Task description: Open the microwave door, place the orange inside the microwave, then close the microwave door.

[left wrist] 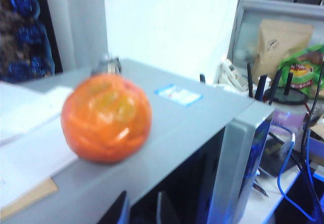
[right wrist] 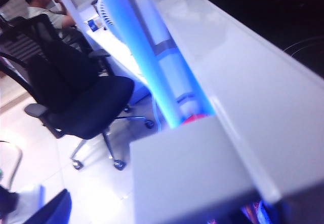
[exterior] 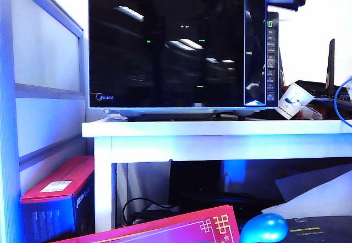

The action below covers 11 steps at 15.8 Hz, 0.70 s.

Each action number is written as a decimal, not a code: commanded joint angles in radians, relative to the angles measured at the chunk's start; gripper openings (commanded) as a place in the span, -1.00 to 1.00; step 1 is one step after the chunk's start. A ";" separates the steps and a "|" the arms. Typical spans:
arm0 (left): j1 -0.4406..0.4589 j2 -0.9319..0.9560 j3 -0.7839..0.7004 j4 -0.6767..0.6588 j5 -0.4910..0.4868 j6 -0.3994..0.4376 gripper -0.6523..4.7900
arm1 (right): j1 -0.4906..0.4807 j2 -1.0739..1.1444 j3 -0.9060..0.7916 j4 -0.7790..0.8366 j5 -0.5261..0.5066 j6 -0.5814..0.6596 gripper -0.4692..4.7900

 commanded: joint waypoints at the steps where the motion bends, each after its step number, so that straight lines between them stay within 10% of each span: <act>1: -0.002 -0.004 0.002 0.006 0.001 -0.010 -0.44 | 0.009 -0.070 0.019 0.090 -0.078 0.001 0.58; 11: -0.002 0.035 0.000 -0.043 0.006 -0.010 -0.44 | 0.058 -0.111 0.019 0.077 -0.087 0.056 0.58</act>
